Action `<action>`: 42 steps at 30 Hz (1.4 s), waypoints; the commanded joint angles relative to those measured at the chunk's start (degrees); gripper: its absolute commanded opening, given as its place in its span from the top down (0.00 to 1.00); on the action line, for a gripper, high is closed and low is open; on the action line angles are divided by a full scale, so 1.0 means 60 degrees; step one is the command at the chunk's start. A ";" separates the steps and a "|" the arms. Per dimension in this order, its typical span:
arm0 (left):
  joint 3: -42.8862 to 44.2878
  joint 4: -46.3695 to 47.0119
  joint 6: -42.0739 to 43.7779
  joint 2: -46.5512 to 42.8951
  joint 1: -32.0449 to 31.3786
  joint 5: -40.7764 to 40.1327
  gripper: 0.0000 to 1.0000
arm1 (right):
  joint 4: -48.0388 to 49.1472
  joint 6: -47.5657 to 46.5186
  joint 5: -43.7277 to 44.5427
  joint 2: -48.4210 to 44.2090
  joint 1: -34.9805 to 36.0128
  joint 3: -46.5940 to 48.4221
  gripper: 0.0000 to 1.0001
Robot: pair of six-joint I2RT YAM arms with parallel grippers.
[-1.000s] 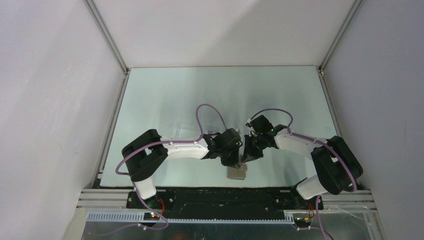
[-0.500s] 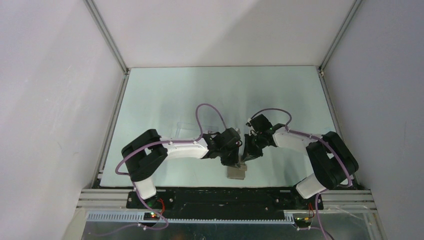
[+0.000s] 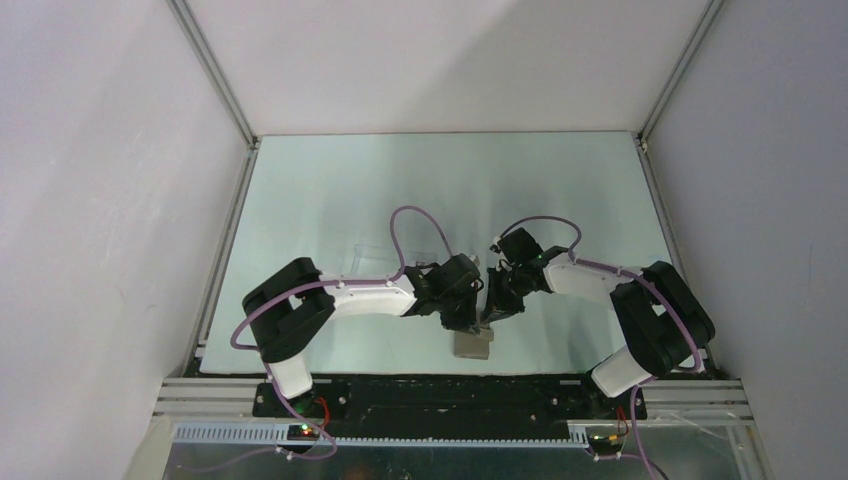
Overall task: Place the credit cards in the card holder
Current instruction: Close the card holder at the center of the board.
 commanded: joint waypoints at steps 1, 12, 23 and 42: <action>-0.0014 -0.0021 0.0244 -0.0202 0.0099 -0.0277 1.00 | -0.0043 -0.0143 0.0376 0.0189 0.0212 -0.0047 1.00; -0.0113 -0.0107 0.0311 -0.0083 0.0124 -0.0386 1.00 | -0.0788 -0.0144 0.0507 -0.1682 0.0197 0.0345 1.00; -0.0137 -0.0238 0.0371 0.0008 0.0118 -0.0476 1.00 | -0.1173 -0.0293 0.0500 -0.1784 0.0608 0.0058 1.00; -0.0183 -0.0521 0.0374 0.0188 0.0085 -0.0606 1.00 | -0.0156 0.0018 0.1309 -0.0248 0.1437 -0.0253 1.00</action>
